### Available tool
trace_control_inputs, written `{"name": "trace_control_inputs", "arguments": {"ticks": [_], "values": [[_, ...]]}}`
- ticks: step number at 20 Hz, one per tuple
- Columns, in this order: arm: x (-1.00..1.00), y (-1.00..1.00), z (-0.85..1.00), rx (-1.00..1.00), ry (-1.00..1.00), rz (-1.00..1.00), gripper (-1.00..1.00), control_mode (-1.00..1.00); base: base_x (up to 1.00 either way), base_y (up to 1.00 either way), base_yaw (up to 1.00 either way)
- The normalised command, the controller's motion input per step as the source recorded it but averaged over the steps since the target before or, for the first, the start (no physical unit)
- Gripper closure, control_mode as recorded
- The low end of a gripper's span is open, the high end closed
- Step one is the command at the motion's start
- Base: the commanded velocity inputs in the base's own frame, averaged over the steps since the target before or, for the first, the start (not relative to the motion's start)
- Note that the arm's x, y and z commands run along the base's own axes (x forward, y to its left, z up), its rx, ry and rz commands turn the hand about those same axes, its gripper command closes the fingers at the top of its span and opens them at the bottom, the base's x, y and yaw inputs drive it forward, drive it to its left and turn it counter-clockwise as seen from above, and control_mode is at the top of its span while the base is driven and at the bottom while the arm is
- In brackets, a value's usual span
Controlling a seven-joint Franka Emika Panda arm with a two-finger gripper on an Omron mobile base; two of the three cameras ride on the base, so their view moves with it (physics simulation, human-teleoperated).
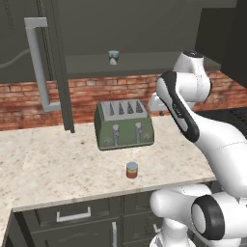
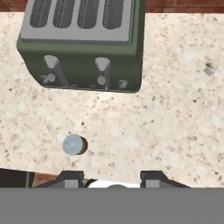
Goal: Restock the canned food cabinet by taking the new fresh canned food from the counter and placing it in the cabinet. Then, take the old canned food from the cabinet and place it on the counter.
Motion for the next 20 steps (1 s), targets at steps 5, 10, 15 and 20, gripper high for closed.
{"name": "trace_control_inputs", "arguments": {"ticks": [5,10,15,20], "values": [[-0.33,0.11,0.0,0.0,-0.04,0.05,-1.0,-1.0,0.0,0.0,0.0],[-0.76,0.29,-0.49,0.0,0.0,0.04,-1.0,-1.0,0.0,0.0,0.0],[-0.47,0.51,-0.93,0.0,0.03,0.0,-1.0,-1.0,0.0,0.0,0.0],[-0.07,0.61,-0.89,0.0,0.1,0.0,-1.0,-1.0,0.0,0.0,0.0]]}}
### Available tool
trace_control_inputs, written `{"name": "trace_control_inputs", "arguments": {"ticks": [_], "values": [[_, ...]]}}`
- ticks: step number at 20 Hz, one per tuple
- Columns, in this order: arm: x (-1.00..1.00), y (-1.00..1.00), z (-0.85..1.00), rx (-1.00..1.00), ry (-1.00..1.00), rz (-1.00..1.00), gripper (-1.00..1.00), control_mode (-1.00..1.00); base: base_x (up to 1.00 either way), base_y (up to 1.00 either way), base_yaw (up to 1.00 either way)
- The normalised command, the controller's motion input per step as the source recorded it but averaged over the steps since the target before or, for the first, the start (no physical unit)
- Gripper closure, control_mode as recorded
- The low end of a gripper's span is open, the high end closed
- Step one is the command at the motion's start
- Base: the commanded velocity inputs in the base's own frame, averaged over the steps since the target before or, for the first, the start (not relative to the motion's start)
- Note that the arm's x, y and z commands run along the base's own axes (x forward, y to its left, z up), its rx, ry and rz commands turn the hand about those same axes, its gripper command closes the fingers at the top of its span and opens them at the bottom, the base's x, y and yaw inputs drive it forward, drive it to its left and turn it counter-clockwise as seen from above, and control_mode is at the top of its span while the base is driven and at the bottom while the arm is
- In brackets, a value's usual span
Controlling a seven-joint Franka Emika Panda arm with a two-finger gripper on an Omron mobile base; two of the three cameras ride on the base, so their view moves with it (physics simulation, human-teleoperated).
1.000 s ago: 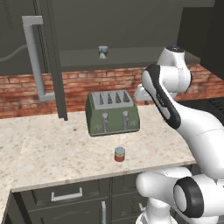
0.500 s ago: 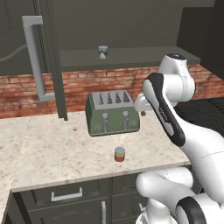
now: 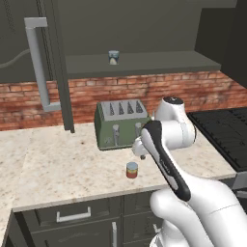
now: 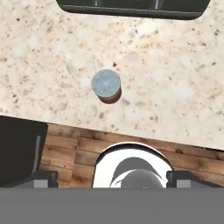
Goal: Restock the canned food cabinet by taking the new fresh canned food from the counter and placing it in the cabinet. Then, take the old canned food from the cabinet and place it on the counter.
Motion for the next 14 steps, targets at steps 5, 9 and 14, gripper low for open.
{"name": "trace_control_inputs", "arguments": {"ticks": [5,9,14], "values": [[0.0,0.6,-0.55,0.0,0.04,0.0,-1.0,-1.0,0.0,0.0,0.0],[0.29,0.39,-0.32,-0.02,0.0,0.0,-1.0,-1.0,0.0,0.0,0.0],[0.48,0.24,-0.47,-0.03,0.0,0.0,-1.0,-1.0,0.0,0.0,0.0]]}}
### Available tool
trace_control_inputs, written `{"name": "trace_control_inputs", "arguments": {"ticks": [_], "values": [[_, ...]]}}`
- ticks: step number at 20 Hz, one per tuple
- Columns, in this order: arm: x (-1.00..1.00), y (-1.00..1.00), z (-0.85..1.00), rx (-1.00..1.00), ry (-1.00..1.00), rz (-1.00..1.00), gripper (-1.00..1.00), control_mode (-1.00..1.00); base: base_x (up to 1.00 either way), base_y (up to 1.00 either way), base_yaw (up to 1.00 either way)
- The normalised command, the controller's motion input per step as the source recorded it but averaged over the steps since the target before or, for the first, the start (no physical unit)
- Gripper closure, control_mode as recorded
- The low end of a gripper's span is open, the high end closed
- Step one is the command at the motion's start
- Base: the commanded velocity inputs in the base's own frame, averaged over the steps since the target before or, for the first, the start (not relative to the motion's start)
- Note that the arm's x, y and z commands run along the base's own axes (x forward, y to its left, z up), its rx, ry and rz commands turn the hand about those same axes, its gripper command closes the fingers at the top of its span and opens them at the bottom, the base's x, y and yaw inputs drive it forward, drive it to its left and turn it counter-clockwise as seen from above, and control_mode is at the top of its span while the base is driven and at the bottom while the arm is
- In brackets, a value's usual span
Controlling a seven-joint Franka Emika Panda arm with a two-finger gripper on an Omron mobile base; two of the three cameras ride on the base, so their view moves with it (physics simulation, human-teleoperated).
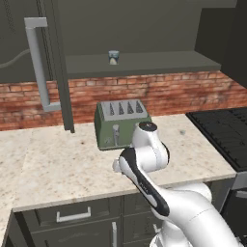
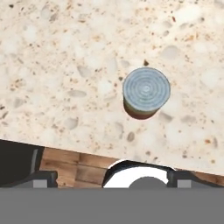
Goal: Restock the canned food cabinet by taking the new fresh canned food from the counter and placing it in the cabinet. Then, take the old canned food from the cabinet and place it on the counter.
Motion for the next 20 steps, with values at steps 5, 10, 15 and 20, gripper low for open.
{"name": "trace_control_inputs", "arguments": {"ticks": [5,10,15,20], "values": [[0.54,0.0,-0.46,-0.06,0.0,-0.06,-1.0,-1.0,0.0,0.0,0.0],[0.49,0.0,-0.26,-0.02,0.0,-0.1,-1.0,-1.0,0.0,0.0,0.0],[0.25,0.0,-0.03,0.0,0.0,0.0,-1.0,-1.0,0.0,0.0,0.0],[0.19,0.0,-0.05,0.0,0.0,0.0,-1.0,-1.0,0.0,0.0,0.0]]}}
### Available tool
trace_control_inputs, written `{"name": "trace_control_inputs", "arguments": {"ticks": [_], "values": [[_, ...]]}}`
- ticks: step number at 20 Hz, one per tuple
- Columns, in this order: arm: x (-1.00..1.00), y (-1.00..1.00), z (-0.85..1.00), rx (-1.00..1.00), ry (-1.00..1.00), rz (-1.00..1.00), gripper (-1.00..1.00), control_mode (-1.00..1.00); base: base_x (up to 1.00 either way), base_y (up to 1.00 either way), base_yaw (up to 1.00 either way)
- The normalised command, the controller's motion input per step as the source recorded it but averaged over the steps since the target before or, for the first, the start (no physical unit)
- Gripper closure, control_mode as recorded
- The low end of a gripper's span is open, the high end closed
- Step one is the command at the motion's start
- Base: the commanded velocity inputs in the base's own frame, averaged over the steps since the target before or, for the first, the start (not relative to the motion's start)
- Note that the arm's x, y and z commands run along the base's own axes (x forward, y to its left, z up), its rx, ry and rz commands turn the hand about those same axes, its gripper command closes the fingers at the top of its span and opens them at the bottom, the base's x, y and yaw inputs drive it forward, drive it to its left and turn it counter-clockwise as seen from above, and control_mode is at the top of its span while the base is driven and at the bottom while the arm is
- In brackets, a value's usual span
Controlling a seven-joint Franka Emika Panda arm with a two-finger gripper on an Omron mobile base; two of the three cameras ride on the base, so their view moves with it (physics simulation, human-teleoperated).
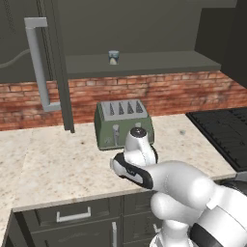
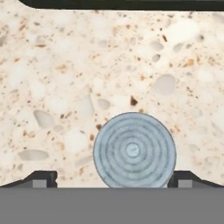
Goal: Restock the canned food cabinet by taking the new fresh canned food from the counter and placing it in the cabinet. Then, take the old canned food from the cabinet and place it on the counter.
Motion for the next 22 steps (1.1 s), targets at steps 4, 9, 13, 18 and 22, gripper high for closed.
{"name": "trace_control_inputs", "arguments": {"ticks": [4,9,13,18,22], "values": [[0.01,-0.04,-0.17,0.0,0.0,0.0,-1.0,-1.0,0.0,0.0,0.0],[0.0,-0.16,-0.22,0.0,0.0,0.0,-1.0,-1.0,0.0,0.0,0.0],[0.0,-0.34,-0.28,0.0,0.0,0.0,-1.0,-1.0,0.0,0.0,0.0],[0.0,-0.19,-0.19,-0.01,0.0,0.0,1.0,-1.0,0.0,0.0,0.0],[0.0,0.0,-0.01,-0.01,0.0,0.0,1.0,-1.0,0.0,0.0,0.0]]}}
